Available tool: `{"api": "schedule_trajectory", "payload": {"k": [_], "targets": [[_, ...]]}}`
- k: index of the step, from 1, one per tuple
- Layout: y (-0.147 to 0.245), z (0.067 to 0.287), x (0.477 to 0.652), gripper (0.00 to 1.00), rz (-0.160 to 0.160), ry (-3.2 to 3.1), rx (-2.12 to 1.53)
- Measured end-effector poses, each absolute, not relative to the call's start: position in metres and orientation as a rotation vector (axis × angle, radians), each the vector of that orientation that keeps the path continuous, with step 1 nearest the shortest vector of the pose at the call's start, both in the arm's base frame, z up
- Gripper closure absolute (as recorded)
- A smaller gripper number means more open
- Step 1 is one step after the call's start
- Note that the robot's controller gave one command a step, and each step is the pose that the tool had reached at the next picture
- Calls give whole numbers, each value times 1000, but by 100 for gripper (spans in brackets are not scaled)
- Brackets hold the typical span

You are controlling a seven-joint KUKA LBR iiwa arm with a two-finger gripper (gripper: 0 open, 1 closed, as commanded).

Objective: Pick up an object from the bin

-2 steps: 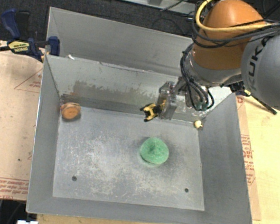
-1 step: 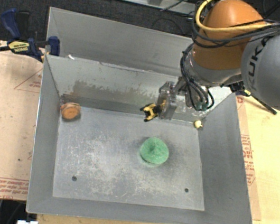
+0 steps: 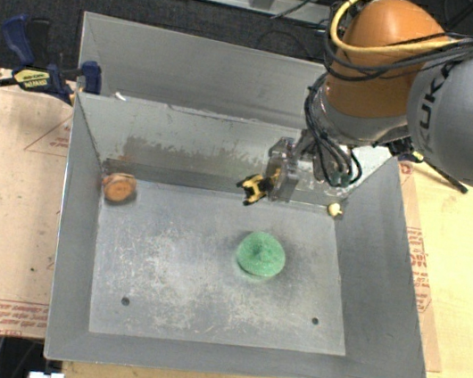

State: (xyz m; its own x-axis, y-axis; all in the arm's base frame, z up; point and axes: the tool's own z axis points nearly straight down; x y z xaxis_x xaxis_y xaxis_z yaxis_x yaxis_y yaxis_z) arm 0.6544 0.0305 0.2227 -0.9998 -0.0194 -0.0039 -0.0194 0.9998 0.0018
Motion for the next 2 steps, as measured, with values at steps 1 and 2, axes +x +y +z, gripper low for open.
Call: {"api": "schedule_trajectory", "payload": {"k": [1, 2], "targets": [[31, 223, 654, 100, 3, 3138, -30], [31, 223, 654, 100, 3, 3138, -30]]}}
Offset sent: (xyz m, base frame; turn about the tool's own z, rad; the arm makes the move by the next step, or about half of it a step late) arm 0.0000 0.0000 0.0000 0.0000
